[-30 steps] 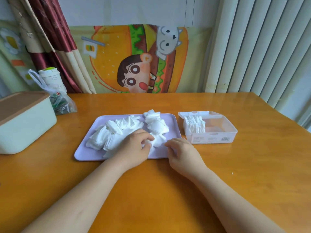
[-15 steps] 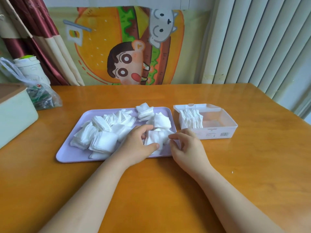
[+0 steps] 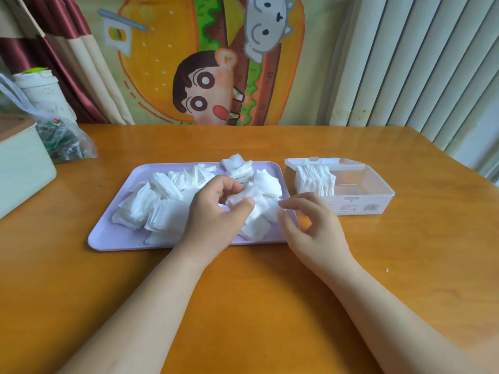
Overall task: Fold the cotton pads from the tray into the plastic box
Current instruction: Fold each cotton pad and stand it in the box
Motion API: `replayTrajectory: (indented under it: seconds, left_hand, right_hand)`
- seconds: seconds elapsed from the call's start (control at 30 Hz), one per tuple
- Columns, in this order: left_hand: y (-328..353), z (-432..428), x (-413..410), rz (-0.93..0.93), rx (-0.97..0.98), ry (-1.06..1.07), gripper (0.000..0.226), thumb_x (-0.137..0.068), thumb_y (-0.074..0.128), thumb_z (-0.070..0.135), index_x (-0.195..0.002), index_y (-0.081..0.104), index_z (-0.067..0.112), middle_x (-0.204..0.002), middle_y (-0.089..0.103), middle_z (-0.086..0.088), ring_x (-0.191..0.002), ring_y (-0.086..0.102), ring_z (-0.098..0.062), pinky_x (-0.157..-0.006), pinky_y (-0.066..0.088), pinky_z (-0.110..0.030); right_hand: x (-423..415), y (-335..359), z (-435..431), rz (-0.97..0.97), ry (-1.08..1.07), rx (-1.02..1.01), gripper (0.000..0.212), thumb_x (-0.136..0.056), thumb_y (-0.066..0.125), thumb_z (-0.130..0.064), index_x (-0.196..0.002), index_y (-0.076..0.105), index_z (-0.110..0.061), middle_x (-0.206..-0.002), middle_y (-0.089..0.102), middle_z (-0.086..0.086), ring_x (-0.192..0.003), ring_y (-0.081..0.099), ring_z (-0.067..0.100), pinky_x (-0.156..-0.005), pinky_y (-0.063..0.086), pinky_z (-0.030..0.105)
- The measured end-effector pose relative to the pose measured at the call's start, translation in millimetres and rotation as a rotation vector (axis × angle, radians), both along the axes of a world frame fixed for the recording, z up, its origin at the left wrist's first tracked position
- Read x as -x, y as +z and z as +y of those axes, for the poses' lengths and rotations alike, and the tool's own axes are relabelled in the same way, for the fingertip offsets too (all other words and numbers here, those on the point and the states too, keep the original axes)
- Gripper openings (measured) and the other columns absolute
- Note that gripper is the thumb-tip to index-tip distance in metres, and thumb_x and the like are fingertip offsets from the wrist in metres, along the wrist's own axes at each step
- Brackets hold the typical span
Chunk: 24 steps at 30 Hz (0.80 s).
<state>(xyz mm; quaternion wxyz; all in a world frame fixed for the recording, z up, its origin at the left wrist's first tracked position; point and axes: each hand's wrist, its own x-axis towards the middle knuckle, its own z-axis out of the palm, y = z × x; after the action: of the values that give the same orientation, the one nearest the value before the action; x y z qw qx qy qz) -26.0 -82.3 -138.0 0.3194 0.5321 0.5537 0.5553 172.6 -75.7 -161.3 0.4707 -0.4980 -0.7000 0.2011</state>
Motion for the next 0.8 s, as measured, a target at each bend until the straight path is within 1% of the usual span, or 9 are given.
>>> replayTrajectory:
  seconds: [0.07, 0.13, 0.23, 0.3, 0.37, 0.43, 0.5, 0.63, 0.8]
  left_hand:
    - [6, -5, -3, -0.148, 0.010, -0.063, 0.024, -0.085, 0.084, 0.019, -0.101, 0.069, 0.027, -0.098, 0.078, 0.002, -0.096, 0.074, -0.025, -0.084, 0.060, -0.042]
    - [8, -9, -9, -0.191, 0.036, -0.136, 0.026, -0.087, 0.084, 0.014, -0.106, 0.069, 0.024, -0.101, 0.080, 0.000, -0.101, 0.075, -0.030, -0.087, 0.061, -0.048]
    - [8, -13, -15, -0.204, 0.064, -0.239, 0.030, -0.087, 0.083, 0.008, -0.112, 0.071, 0.021, -0.105, 0.080, -0.005, -0.103, 0.073, -0.037, -0.082, 0.062, -0.046]
    - [9, -14, -16, -0.234, 0.051, -0.280, 0.036, -0.087, 0.081, 0.001, -0.118, 0.072, 0.018, -0.107, 0.078, -0.012, -0.097, 0.074, -0.032, -0.084, 0.062, -0.039]
    - [9, -14, -16, -0.280, 0.042, -0.302, 0.040, -0.089, 0.076, -0.004, -0.123, 0.070, 0.015, -0.106, 0.079, -0.011, -0.094, 0.075, -0.021, -0.087, 0.062, -0.033]
    - [8, -14, -16, -0.298, 0.059, -0.308, 0.037, -0.094, 0.071, -0.003, -0.126, 0.070, 0.016, -0.110, 0.080, -0.007, -0.100, 0.076, -0.020, -0.086, 0.061, -0.030]
    - [7, -12, -14, -0.268, 0.073, -0.301, 0.034, -0.098, 0.067, 0.000, -0.126, 0.070, 0.018, -0.110, 0.080, -0.005, -0.098, 0.077, -0.019, -0.081, 0.059, -0.026]
    - [4, -11, -14, -0.231, 0.088, -0.287, 0.034, -0.100, 0.064, 0.001, -0.126, 0.071, 0.021, -0.112, 0.080, -0.001, -0.101, 0.075, -0.020, -0.079, 0.057, -0.030]
    - [2, -10, -17, -0.202, 0.096, -0.237, 0.034, -0.100, 0.065, 0.002, -0.123, 0.073, 0.025, -0.111, 0.080, 0.002, -0.095, 0.074, -0.015, -0.078, 0.056, -0.031]
  right_hand:
    - [1, 10, -7, 0.145, 0.045, 0.061, 0.022, -0.095, 0.077, -0.032, -0.116, 0.077, -0.026, -0.114, 0.072, -0.017, -0.109, 0.063, -0.008, -0.086, 0.046, 0.008]
    - [1, 17, -11, 0.320, 0.115, 0.186, 0.027, -0.093, 0.081, -0.030, -0.120, 0.076, -0.028, -0.113, 0.077, -0.016, -0.110, 0.069, -0.003, -0.093, 0.053, 0.015]
    - [1, 19, -11, 0.401, 0.170, 0.266, 0.017, -0.096, 0.077, -0.021, -0.113, 0.080, -0.020, -0.097, 0.082, -0.001, -0.089, 0.076, 0.013, -0.081, 0.062, 0.034]
    - [0, 20, -11, 0.505, 0.172, 0.304, 0.012, -0.099, 0.074, -0.016, -0.109, 0.079, -0.013, -0.087, 0.079, 0.010, -0.074, 0.074, 0.020, -0.074, 0.064, 0.043]
    - [-2, 21, -10, 0.587, 0.150, 0.331, 0.009, -0.099, 0.072, -0.013, -0.105, 0.079, -0.011, -0.084, 0.078, 0.012, -0.071, 0.073, 0.021, -0.074, 0.065, 0.041]
    - [-4, 23, -9, 0.651, 0.158, 0.354, 0.009, -0.098, 0.074, -0.013, -0.104, 0.080, -0.010, -0.088, 0.080, 0.010, -0.075, 0.073, 0.021, -0.076, 0.065, 0.036]
    - [-4, 23, -8, 0.679, 0.171, 0.386, 0.015, -0.096, 0.076, -0.016, -0.110, 0.079, -0.011, -0.093, 0.081, 0.011, -0.078, 0.073, 0.026, -0.081, 0.065, 0.039]
    - [-1, 21, -7, 0.734, 0.187, 0.428, 0.024, -0.095, 0.076, -0.016, -0.118, 0.078, -0.013, -0.096, 0.080, 0.016, -0.077, 0.070, 0.031, -0.079, 0.065, 0.037]
    - [-4, 19, -6, 0.762, 0.181, 0.413, 0.018, -0.096, 0.076, -0.018, -0.112, 0.083, -0.014, -0.098, 0.080, 0.016, -0.081, 0.068, 0.027, -0.081, 0.062, 0.040]
